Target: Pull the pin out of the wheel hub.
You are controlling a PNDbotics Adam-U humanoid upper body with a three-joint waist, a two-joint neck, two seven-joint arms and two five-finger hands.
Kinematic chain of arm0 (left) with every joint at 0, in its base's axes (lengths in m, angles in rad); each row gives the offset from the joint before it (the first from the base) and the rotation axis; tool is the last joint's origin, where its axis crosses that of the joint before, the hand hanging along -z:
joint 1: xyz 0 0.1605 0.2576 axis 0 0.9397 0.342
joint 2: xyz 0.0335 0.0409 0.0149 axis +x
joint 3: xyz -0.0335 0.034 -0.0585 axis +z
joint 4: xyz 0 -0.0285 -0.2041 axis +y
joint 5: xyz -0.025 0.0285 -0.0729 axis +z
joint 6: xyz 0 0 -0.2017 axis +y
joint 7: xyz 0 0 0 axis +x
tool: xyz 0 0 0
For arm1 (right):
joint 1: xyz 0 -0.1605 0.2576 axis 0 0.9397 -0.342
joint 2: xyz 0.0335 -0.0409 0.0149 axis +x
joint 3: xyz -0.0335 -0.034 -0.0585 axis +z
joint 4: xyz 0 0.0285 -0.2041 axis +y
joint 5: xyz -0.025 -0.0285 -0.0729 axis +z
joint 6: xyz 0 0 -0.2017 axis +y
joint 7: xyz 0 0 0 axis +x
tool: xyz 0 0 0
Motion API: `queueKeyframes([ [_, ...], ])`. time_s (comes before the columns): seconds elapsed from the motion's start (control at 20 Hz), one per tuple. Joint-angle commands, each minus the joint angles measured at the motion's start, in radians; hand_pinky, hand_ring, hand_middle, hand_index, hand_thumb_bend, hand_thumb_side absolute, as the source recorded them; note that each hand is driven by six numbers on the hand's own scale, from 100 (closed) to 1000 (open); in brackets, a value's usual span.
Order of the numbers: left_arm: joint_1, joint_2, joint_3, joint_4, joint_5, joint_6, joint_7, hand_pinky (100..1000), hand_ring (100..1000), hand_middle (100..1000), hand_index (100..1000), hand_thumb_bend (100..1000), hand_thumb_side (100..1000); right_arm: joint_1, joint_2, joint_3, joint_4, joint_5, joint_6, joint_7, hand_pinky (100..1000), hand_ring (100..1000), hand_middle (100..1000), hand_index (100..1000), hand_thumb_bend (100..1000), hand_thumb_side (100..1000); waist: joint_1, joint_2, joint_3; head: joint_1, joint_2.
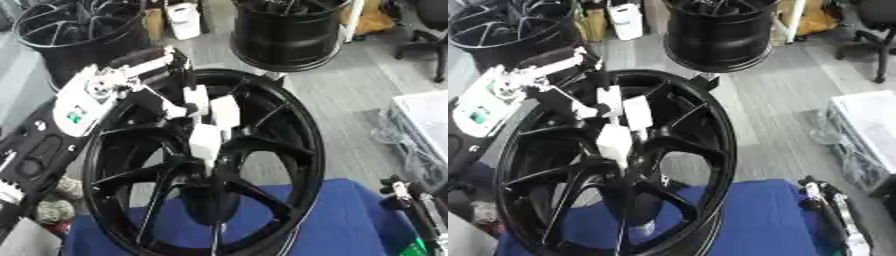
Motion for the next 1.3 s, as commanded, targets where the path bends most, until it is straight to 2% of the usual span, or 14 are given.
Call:
queueKeyframes([
  [0.05,-0.026,0.04,0.027,-0.051,0.046,0.023,-0.005,537,364,338,539,198,100,-0.009,-0.012,-0.003,-0.015,0.004,0.0,-0.002,589,545,580,710,100,899,-0.006,-0.012,0.002,-0.003,-0.013],
  [0.35,-0.032,0.102,0.071,-0.14,0.145,0.067,0.01,542,363,334,537,188,100,-0.006,-0.012,-0.005,-0.013,0.002,0.002,-0.005,590,545,581,710,100,903,-0.007,-0.013,0.009,-0.008,-0.015],
  [0.5,-0.021,0.176,0.117,-0.203,0.229,0.097,0.043,543,364,335,537,174,100,-0.004,-0.013,-0.008,-0.012,0.001,0.003,-0.008,590,545,581,710,100,905,-0.005,-0.014,0.015,-0.017,-0.017],
  [0.65,0.024,0.284,0.181,-0.265,0.327,0.125,0.098,542,364,336,537,165,100,0.002,-0.018,-0.014,-0.011,0.002,0.005,-0.012,591,545,581,710,100,906,0.0,-0.018,0.026,-0.029,-0.015],
  [0.75,0.082,0.362,0.227,-0.3,0.384,0.14,0.142,543,367,338,539,166,100,0.006,-0.021,-0.018,-0.011,0.003,0.006,-0.016,591,545,581,710,100,906,0.003,-0.02,0.035,-0.037,-0.015],
  [0.95,0.259,0.477,0.332,-0.335,0.458,0.166,0.231,548,367,339,539,155,100,0.011,-0.023,-0.026,-0.011,0.003,0.008,-0.023,591,545,581,710,100,906,0.001,-0.022,0.049,-0.049,-0.018],
  [1.1,0.39,0.508,0.391,-0.315,0.462,0.186,0.275,555,368,341,542,161,100,0.016,-0.023,-0.031,-0.01,0.001,0.01,-0.027,592,545,581,710,100,907,-0.002,-0.022,0.058,-0.053,-0.019],
  [1.25,0.49,0.497,0.421,-0.252,0.418,0.206,0.286,578,389,363,565,194,128,0.017,-0.021,-0.035,-0.01,0.0,0.012,-0.03,592,545,581,710,100,907,-0.006,-0.022,0.063,-0.056,-0.018],
  [1.3,0.507,0.492,0.427,-0.234,0.4,0.206,0.284,606,436,411,565,194,128,0.018,-0.021,-0.035,-0.01,0.0,0.012,-0.031,592,545,581,710,100,907,-0.007,-0.022,0.063,-0.057,-0.018],
])
